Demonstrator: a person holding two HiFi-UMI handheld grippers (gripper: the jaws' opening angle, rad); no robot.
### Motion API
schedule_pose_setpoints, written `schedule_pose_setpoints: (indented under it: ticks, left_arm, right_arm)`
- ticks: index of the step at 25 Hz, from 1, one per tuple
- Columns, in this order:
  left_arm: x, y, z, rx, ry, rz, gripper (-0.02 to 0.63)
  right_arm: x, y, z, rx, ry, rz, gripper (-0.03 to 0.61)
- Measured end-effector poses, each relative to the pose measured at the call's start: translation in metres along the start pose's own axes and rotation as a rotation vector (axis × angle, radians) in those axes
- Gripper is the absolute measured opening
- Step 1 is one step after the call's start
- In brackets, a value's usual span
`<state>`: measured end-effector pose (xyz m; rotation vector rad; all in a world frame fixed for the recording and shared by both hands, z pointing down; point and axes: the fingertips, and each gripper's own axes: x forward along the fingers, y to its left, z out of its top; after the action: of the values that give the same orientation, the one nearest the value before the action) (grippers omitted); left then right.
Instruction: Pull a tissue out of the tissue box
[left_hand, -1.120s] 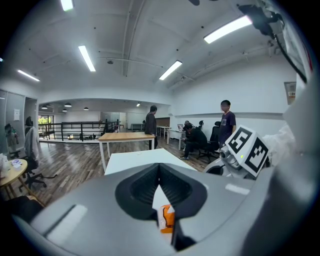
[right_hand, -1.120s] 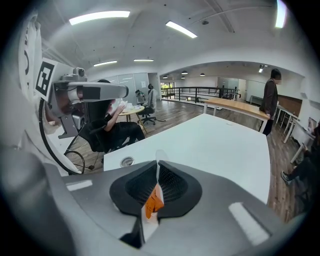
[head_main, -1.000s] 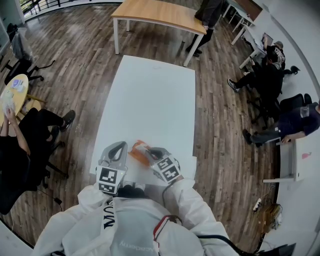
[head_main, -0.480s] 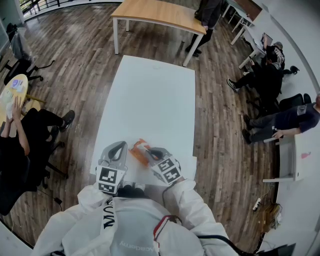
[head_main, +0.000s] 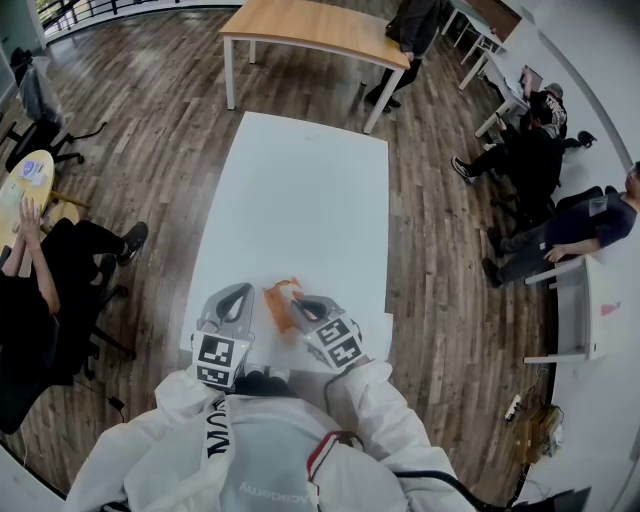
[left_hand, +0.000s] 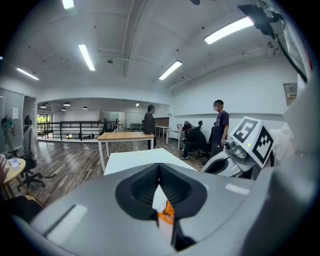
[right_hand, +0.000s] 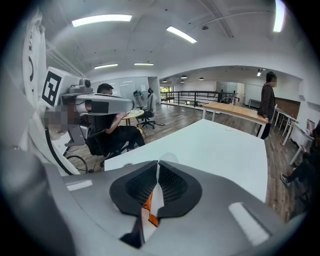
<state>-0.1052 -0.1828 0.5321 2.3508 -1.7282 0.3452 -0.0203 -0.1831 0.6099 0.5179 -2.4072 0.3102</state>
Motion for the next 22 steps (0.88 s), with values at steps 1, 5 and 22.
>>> schedule_pose_setpoints:
  ticks: [1,5,22]
  left_arm:
    - [0.001,0.000,-0.002,-0.003,0.006,-0.002,0.000]
    - [0.008,-0.003,-0.020,-0.009,0.046,-0.009,0.000]
    - [0.057,-0.040,-0.157,-0.080,0.352,-0.153,0.000]
  right_arm:
    - [-0.001,0.000,0.000,0.002,-0.001,0.000,0.005]
    - [-0.002,-0.001,0.000,0.006,-0.002,-0.003,0.005]
    - [0.002,-0.005,0.001,0.020,0.013,-0.004,0.005]
